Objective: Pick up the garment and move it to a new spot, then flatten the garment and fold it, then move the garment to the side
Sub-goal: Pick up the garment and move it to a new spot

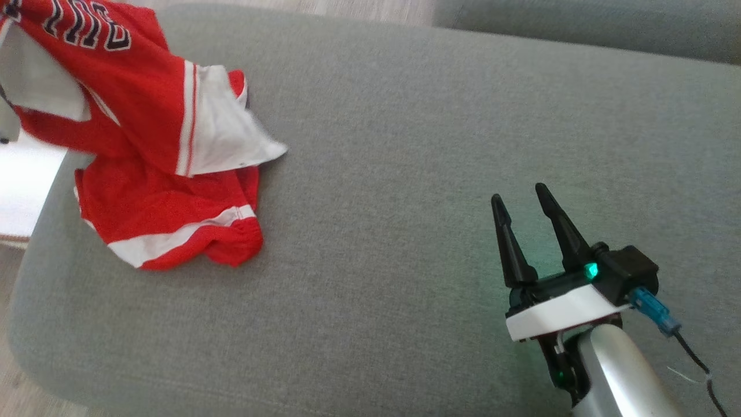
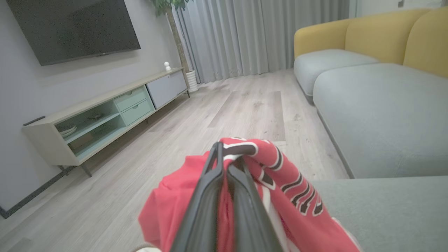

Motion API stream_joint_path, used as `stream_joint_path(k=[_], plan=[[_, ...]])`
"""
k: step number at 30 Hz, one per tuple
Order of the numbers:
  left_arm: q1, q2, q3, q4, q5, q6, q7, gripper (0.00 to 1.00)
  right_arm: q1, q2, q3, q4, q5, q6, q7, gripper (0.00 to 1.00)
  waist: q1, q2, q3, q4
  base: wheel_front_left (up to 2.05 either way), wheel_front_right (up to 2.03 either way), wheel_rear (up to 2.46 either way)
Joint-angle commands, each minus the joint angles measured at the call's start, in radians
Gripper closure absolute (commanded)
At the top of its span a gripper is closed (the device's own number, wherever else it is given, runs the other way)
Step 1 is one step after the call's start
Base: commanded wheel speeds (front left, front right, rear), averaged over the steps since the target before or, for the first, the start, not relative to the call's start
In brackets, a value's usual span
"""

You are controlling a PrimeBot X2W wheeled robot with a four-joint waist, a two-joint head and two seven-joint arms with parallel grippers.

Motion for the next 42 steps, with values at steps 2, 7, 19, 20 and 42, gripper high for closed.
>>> stream_joint_path(k=[2, 7, 19, 20, 42], plan=[[-0.05, 0.042, 0.044, -0.05, -0.017, 0.003, -0.005, 1.0, 0.01, 0.002, 0.018, -0.032, 0.024, 0.008, -0.011, 0.0, 0.0001, -0.0001, -0.042, -0.027, 0.0, 0.0, 0.0], [-0.048, 0.021, 0.047, -0.159, -0.032, 0.006, -0.023, 1.0, 0.022, 0.002, 0.029, -0.033, 0.058, 0.008, -0.011, 0.0, 0.0001, -0.0001, -0.078, -0.069, 0.0, 0.0, 0.0], [0.015, -0.084, 0.011, -0.511, -0.062, 0.075, 0.005, 1.0, 0.002, 0.002, 0.041, -0.048, 0.083, 0.008, -0.011, 0.0, 0.0001, -0.0001, -0.118, -0.25, 0.0, 0.0, 0.0], [0.022, -0.098, 0.013, -0.529, -0.07, 0.085, 0.004, 1.0, 0.001, 0.002, 0.042, -0.049, 0.086, 0.008, -0.011, 0.0, 0.0001, -0.0001, -0.122, -0.269, 0.0, 0.0, 0.0], [0.049, -0.281, -0.069, -0.598, -0.103, 0.095, -0.013, 1.0, -0.053, 0.002, 0.092, -0.1, 0.15, 0.008, -0.011, 0.0, 0.0001, -0.0001, -0.044, -0.607, 0.0, 0.0, 0.0]])
